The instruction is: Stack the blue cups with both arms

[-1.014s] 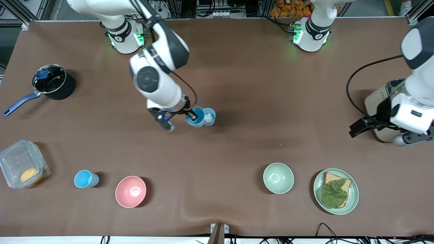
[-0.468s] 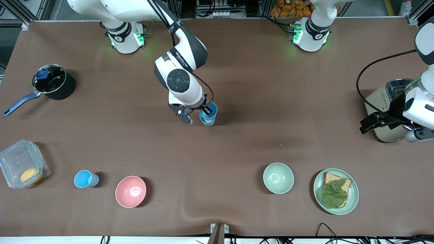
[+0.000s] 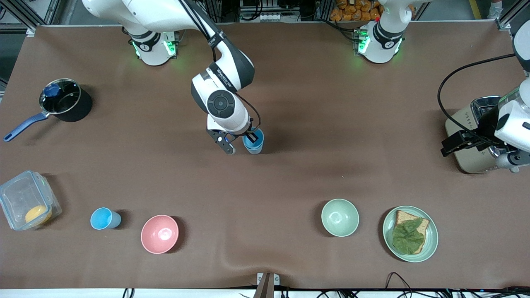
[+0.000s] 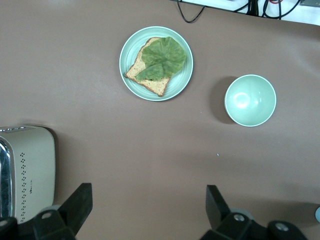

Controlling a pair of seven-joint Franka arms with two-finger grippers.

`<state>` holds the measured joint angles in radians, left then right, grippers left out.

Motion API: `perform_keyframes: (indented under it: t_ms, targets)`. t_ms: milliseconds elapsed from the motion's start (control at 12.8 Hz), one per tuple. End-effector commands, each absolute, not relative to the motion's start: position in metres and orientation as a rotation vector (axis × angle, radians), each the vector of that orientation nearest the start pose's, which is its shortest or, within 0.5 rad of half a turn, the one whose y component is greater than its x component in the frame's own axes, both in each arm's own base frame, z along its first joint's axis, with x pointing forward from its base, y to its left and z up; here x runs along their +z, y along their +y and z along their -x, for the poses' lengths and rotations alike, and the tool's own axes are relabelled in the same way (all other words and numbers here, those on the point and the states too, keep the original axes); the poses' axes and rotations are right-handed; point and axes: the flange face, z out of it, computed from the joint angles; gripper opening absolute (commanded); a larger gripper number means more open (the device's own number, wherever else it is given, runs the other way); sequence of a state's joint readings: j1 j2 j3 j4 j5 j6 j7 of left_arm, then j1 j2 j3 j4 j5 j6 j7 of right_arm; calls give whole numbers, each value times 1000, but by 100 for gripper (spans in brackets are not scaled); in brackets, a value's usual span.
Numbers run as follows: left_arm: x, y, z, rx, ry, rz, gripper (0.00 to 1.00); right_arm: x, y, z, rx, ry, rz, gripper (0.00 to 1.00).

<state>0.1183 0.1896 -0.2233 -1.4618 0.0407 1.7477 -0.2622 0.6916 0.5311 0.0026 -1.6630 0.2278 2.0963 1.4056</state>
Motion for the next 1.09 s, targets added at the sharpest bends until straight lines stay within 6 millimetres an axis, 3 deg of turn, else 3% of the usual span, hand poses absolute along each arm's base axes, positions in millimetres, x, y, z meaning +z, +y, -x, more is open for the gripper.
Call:
perform_keyframes:
  t_ms: [0,156,312,468,780,936,1014]
  targets:
    - [593,-53,-619,-134,-206,3136,100,304,436,-511,297,1284,2841,100]
    - [595,-58,-616,-110,-192,3137,100,334,425,-520,266,1235,2833,100]
    - [603,-63,-612,-87,-182,3136,100,378,379,-539,267,1056,2905,100]
    - [608,-63,-611,-86,-181,3137,100,408,314,-563,285,897,2948,100]
    - [610,-72,-609,-85,-162,3136,100,433,178,-600,330,563,2994,100]
    - [615,-77,-609,-104,-137,3103,100,441,121,-604,353,375,3007,100]
    - [614,-86,-608,-95,-122,3097,100,455,94,-602,344,340,3029,100]
